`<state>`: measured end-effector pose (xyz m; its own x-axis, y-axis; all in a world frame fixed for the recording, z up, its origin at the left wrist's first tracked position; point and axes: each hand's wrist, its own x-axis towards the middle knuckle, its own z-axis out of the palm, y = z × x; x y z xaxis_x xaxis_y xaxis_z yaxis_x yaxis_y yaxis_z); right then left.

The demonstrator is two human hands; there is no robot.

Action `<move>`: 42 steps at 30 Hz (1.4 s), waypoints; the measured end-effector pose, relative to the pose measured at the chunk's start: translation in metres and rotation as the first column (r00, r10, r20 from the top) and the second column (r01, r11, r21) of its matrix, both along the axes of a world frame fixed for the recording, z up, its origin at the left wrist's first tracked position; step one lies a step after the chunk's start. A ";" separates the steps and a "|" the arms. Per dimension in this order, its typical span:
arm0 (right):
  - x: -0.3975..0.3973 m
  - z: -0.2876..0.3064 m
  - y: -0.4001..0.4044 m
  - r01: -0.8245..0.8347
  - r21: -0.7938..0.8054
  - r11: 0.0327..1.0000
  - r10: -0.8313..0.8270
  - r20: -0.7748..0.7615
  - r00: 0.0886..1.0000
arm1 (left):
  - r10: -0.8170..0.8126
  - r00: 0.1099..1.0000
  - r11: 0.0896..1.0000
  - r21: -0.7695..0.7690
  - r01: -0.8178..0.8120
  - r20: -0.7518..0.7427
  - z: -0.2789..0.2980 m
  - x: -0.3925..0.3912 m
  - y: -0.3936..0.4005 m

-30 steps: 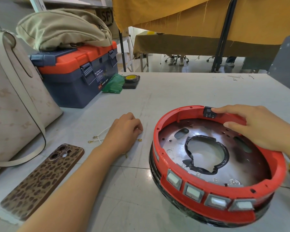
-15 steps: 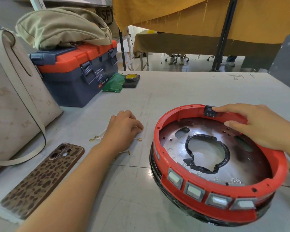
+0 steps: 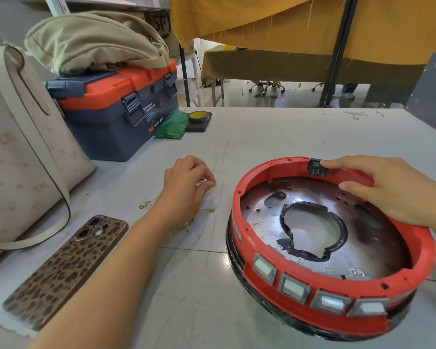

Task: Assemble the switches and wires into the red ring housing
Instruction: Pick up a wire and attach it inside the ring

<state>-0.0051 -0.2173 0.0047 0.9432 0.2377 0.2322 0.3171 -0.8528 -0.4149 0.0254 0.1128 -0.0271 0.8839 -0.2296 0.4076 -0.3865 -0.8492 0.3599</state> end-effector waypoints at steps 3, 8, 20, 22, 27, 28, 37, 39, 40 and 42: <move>0.000 0.000 0.000 -0.008 0.004 1.000 0.008 0.005 1.000 | -0.023 0.999 0.997 -0.067 0.026 0.039 0.004 -0.003 0.001; 0.000 -0.001 -0.001 -0.017 -0.001 1.000 0.017 0.021 1.000 | -0.020 0.997 0.995 -0.092 0.026 0.074 0.011 -0.005 0.004; -0.003 0.016 0.015 -0.021 -0.195 0.981 0.041 0.100 0.994 | -0.109 0.994 0.969 -0.223 0.109 0.012 0.013 -0.010 0.003; -0.003 0.032 0.031 -0.062 -0.179 0.982 0.088 0.142 0.986 | -0.121 0.993 0.957 -0.267 0.113 -0.011 0.012 -0.010 0.002; 0.008 0.062 0.102 -0.231 0.070 0.970 0.228 0.052 0.972 | -0.128 0.991 0.925 -0.365 0.108 -0.034 0.011 -0.009 0.001; 0.014 0.062 0.116 -0.255 0.079 0.964 0.254 0.023 0.967 | -0.130 0.991 0.920 -0.377 0.108 -0.033 0.010 -0.009 0.002; 0.048 0.042 0.177 -0.085 0.493 0.866 0.319 -0.414 0.852 | -0.158 0.987 0.879 -0.453 0.150 0.019 0.011 -0.012 0.000; 0.048 0.039 0.177 -0.073 0.554 0.829 0.367 -0.442 0.818 | -0.156 0.987 0.874 -0.461 0.154 0.034 0.010 -0.012 -0.003; 0.048 0.038 0.177 -0.068 0.576 0.815 0.384 -0.447 0.808 | -0.143 0.989 0.874 -0.463 0.148 0.047 0.009 -0.011 -0.004; 0.050 0.037 0.176 -0.062 0.604 0.795 0.404 -0.450 0.797 | -0.110 0.991 0.869 -0.476 0.132 0.075 0.009 -0.009 -0.003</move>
